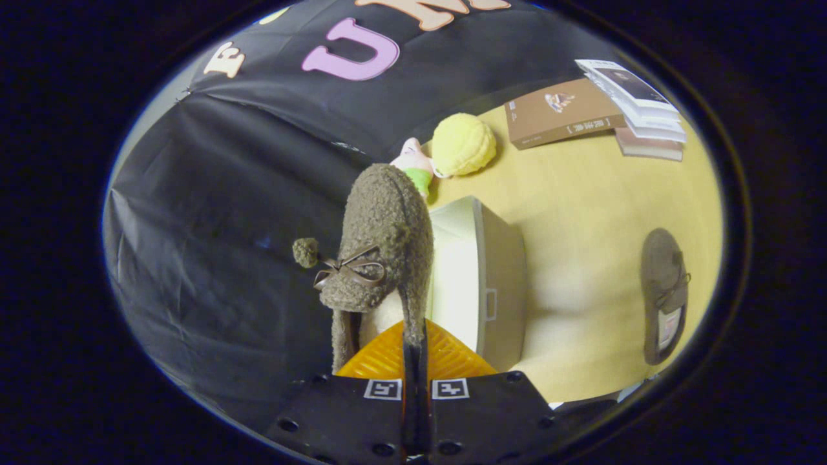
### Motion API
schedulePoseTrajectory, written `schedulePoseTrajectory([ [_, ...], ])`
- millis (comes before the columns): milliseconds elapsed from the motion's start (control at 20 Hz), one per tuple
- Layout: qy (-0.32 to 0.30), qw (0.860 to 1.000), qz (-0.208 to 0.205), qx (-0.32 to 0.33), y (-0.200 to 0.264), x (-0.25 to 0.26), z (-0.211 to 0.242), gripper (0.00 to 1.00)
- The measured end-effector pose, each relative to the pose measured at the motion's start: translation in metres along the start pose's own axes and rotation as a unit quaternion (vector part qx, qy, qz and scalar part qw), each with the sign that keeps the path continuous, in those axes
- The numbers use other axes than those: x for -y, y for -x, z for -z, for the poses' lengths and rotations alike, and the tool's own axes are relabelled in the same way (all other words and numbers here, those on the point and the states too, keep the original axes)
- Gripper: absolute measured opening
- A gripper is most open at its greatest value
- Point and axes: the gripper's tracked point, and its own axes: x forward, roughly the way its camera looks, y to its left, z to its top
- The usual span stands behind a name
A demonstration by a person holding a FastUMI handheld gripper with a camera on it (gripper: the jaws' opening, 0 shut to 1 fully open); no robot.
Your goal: Open the storage box then place both shoes into the box .Put the left shoe in first, then the right shoe, with the right side of both shoes facing outward in a uniform manner.
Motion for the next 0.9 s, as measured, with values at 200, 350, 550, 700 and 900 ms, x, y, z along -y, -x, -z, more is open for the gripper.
schedulePoseTrajectory([
  [200,-0.021,0.999,0.034,-0.027,-0.054,-0.006,0.022,0.03],
  [350,-0.028,0.996,0.061,-0.053,-0.087,0.001,0.039,0.03],
  [550,-0.026,0.992,0.112,-0.055,-0.119,0.019,0.049,0.04],
  [700,-0.015,0.989,0.133,-0.064,-0.139,0.025,0.057,0.04],
  [900,0.005,0.989,0.137,-0.060,-0.147,0.026,0.057,0.06],
])
